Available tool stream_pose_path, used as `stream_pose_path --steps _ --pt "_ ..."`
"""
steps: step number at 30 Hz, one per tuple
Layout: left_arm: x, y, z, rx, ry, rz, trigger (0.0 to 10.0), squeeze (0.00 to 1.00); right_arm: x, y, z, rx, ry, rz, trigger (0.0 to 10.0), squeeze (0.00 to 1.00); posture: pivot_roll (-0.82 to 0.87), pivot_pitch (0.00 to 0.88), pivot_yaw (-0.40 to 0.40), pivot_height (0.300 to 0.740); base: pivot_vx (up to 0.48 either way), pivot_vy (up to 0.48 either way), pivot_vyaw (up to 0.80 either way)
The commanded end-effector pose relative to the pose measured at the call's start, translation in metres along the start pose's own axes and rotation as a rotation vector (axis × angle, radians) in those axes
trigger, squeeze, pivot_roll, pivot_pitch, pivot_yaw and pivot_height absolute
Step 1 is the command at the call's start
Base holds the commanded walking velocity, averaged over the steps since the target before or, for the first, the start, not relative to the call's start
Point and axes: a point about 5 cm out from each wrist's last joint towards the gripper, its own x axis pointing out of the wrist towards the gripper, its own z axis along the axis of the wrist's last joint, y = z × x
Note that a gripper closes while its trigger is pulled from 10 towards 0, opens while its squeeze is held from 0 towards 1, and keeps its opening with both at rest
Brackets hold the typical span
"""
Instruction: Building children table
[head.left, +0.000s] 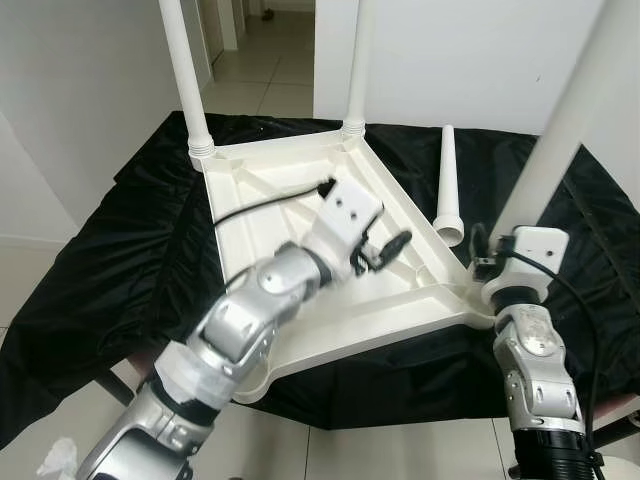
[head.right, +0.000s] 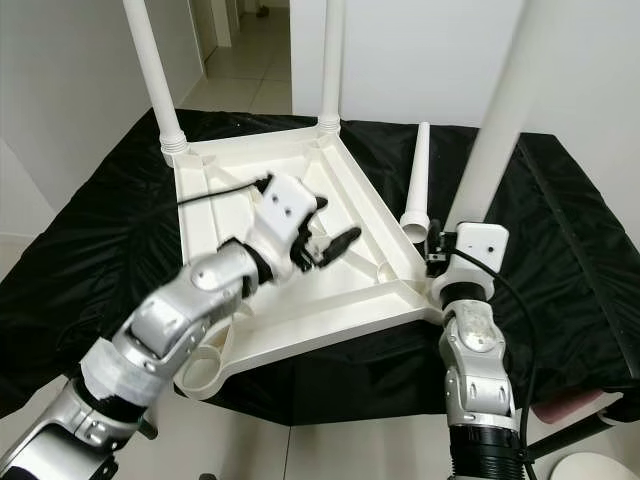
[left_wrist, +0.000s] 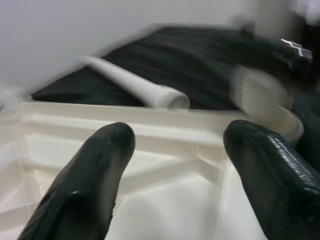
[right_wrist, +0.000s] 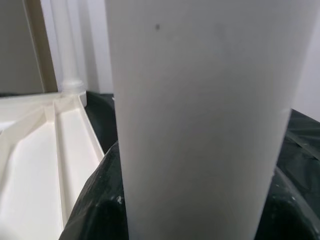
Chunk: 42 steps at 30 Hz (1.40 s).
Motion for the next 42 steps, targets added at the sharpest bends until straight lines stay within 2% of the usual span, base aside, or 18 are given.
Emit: stream_pose_path --steps 1,3,4,7,11,15,22,23,24,25,33,42 --pt "0.001 -0.007 -0.004 0.024 0.014 -0.075 10.0 0.00 -0.001 -0.001 0.004 0.019 -0.024 -0.013 10.0 0.00 -0.02 0.037 0.037 0.740 0.000 0.000 0.00" --pt "0.007 -0.017 -0.022 0.048 0.102 -0.103 10.0 0.00 -0.001 -0.003 0.006 0.031 -0.040 -0.036 10.0 0.00 -0.03 0.041 0.038 0.740 0.000 0.000 0.00" --pt "0.007 -0.017 -0.022 0.048 0.102 -0.103 10.0 0.00 -0.001 -0.003 0.006 0.031 -0.040 -0.036 10.0 0.00 -0.03 0.041 0.038 0.740 0.000 0.000 0.00" --pt "0.014 -0.025 -0.042 0.102 0.212 -0.112 10.0 0.00 0.000 -0.003 0.009 0.026 -0.057 -0.040 10.0 0.00 -0.03 0.043 0.039 0.740 0.000 0.000 0.00" --pt "0.016 -0.026 -0.046 0.112 0.236 -0.110 10.0 0.00 0.000 -0.003 0.009 0.022 -0.059 -0.039 10.0 0.00 -0.03 0.043 0.039 0.740 0.000 0.000 0.00" --pt "0.023 -0.037 -0.057 0.146 0.315 -0.141 10.0 0.00 0.001 -0.005 0.009 0.016 -0.060 -0.042 10.0 0.00 -0.04 0.047 0.037 0.740 0.000 0.000 0.00" --pt "0.030 -0.044 -0.060 0.151 0.335 -0.158 10.0 0.00 0.001 -0.006 0.010 0.011 -0.061 -0.044 10.0 0.00 -0.04 0.051 0.039 0.740 0.000 0.000 0.00" --pt "0.031 -0.045 -0.060 0.150 0.338 -0.170 6.2 0.00 0.001 -0.006 0.010 0.008 -0.061 -0.044 10.0 0.00 -0.04 0.051 0.039 0.740 0.000 0.000 0.00" --pt "0.031 -0.045 -0.060 0.150 0.338 -0.170 6.2 0.00 0.001 -0.006 0.010 0.008 -0.061 -0.044 10.0 0.00 -0.04 0.051 0.039 0.740 0.000 0.000 0.00" --pt "0.032 -0.045 -0.062 0.155 0.346 -0.179 0.0 0.00 0.000 -0.006 0.010 0.005 -0.061 -0.044 10.0 0.00 -0.04 0.053 0.039 0.740 0.000 0.000 0.00" --pt "0.027 -0.041 -0.065 0.161 0.356 -0.194 0.0 0.00 -0.001 -0.007 0.009 0.001 -0.058 -0.048 10.0 0.00 -0.04 0.056 0.041 0.740 0.000 0.000 0.00" --pt "0.008 -0.029 -0.071 0.218 0.379 -0.247 0.0 0.00 -0.001 -0.006 0.007 -0.003 -0.049 -0.042 10.0 0.00 -0.04 0.058 0.037 0.740 0.000 0.000 0.00"
